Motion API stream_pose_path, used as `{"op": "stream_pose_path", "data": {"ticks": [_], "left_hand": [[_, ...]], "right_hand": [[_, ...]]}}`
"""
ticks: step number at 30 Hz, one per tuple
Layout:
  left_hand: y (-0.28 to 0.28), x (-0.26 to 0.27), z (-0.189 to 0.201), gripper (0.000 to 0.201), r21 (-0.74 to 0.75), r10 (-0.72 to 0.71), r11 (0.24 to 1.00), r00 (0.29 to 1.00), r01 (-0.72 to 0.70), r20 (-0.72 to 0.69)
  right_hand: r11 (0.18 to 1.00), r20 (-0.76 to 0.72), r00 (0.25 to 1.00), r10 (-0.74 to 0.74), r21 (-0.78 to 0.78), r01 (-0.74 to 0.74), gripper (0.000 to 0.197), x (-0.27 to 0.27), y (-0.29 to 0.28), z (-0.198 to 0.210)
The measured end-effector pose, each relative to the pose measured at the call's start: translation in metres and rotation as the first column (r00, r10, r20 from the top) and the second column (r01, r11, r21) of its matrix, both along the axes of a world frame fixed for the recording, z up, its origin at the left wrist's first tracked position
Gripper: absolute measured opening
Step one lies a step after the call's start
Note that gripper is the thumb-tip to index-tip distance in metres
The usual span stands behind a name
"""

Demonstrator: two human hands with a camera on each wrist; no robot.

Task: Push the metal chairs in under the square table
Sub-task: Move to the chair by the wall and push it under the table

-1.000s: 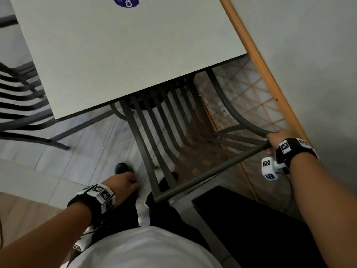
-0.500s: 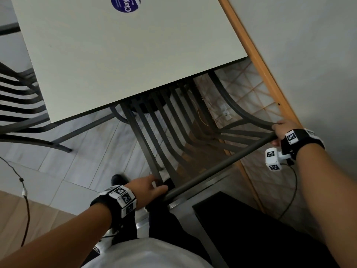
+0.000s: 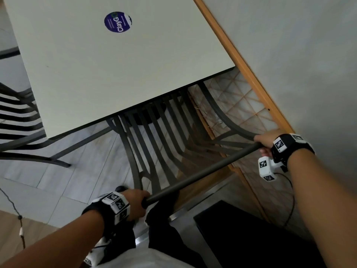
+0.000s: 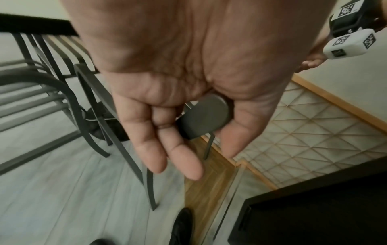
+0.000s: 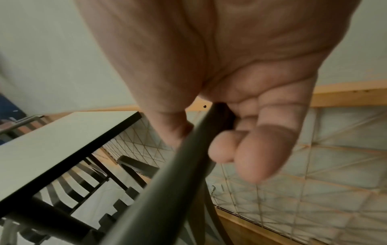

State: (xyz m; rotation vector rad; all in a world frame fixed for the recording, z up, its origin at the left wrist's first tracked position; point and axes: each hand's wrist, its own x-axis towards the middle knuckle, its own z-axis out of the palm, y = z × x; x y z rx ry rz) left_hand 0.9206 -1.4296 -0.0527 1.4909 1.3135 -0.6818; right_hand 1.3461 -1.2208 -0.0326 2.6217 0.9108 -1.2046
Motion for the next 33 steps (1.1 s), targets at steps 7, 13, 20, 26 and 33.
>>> {"op": "stream_pose_path", "data": {"ticks": [7, 13, 20, 26, 33], "left_hand": [[-0.001, 0.000, -0.001, 0.009, 0.057, 0.065, 0.996, 0.998, -0.064, -0.002], [0.015, 0.004, 0.003, 0.010, 0.051, 0.033, 0.998, 0.999, -0.033, -0.008], [0.004, -0.010, -0.004, 0.020, 0.008, 0.010, 1.000, 0.998, -0.010, -0.062], [0.003, -0.018, -0.008, 0.024, -0.025, 0.018, 0.999, 0.998, -0.019, -0.065], [0.000, -0.020, -0.005, 0.033, 0.015, 0.032, 0.999, 0.998, -0.031, -0.063]], "right_hand": [[0.983, -0.042, 0.995, -0.088, 0.156, 0.093, 0.020, -0.009, 0.007, -0.010], [0.974, -0.059, 0.993, -0.102, 0.197, 0.112, 0.020, -0.004, 0.028, -0.018], [0.991, -0.090, 0.992, -0.090, 0.088, 0.098, 0.017, -0.019, 0.010, -0.014], [0.989, -0.074, 0.994, -0.083, 0.118, 0.091, 0.018, -0.024, 0.004, -0.019], [0.974, -0.081, 0.991, -0.110, 0.190, 0.124, 0.027, -0.027, 0.002, -0.022]]}}
